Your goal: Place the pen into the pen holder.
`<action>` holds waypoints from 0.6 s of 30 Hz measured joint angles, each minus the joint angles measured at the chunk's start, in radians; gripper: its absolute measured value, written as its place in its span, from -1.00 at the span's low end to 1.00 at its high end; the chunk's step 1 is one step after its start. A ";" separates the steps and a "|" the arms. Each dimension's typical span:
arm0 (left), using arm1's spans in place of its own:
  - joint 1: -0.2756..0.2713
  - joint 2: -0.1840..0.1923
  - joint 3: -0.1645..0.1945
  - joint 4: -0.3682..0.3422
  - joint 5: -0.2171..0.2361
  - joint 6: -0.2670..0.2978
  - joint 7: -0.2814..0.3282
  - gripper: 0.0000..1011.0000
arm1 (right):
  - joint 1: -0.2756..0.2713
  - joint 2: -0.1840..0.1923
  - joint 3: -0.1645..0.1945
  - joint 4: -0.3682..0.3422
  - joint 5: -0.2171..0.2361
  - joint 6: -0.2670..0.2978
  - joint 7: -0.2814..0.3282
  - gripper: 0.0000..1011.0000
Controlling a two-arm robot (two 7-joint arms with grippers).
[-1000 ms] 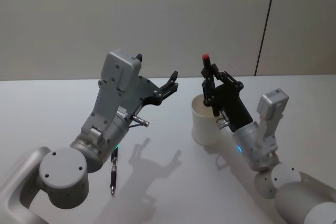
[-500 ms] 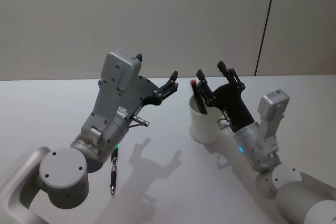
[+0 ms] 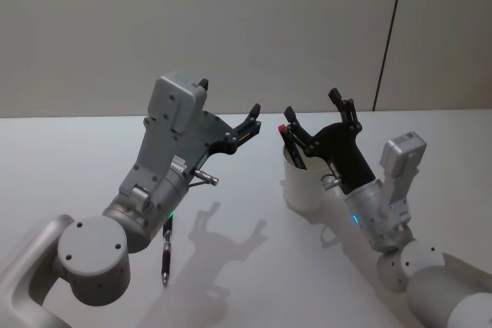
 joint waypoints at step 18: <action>0.000 0.000 0.000 0.000 0.000 0.000 0.000 0.98 | -0.207 0.054 0.017 -0.458 -0.052 0.360 -0.076 0.98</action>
